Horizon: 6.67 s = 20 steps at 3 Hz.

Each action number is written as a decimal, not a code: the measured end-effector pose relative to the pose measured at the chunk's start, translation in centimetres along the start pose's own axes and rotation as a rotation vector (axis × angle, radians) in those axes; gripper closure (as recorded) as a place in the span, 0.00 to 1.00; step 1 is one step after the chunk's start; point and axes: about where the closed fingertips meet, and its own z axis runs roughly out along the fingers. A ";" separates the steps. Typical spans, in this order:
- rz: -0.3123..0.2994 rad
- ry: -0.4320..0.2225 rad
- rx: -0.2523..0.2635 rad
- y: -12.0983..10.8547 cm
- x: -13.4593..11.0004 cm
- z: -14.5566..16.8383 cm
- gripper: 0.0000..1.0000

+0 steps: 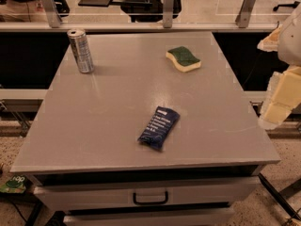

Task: Pick redbull can

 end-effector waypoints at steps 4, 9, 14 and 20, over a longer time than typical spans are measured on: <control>0.013 -0.209 0.105 -11.0 -8.7 3.3 0.00; 0.061 -0.447 0.048 -17.9 -30.3 13.8 0.00; -0.077 -0.513 -0.071 -15.6 -43.4 20.2 0.00; -0.185 -0.608 -0.218 -13.0 -44.9 15.6 0.95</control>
Offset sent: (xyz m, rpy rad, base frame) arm 0.0701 0.0113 0.0063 0.0949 -0.1354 0.0011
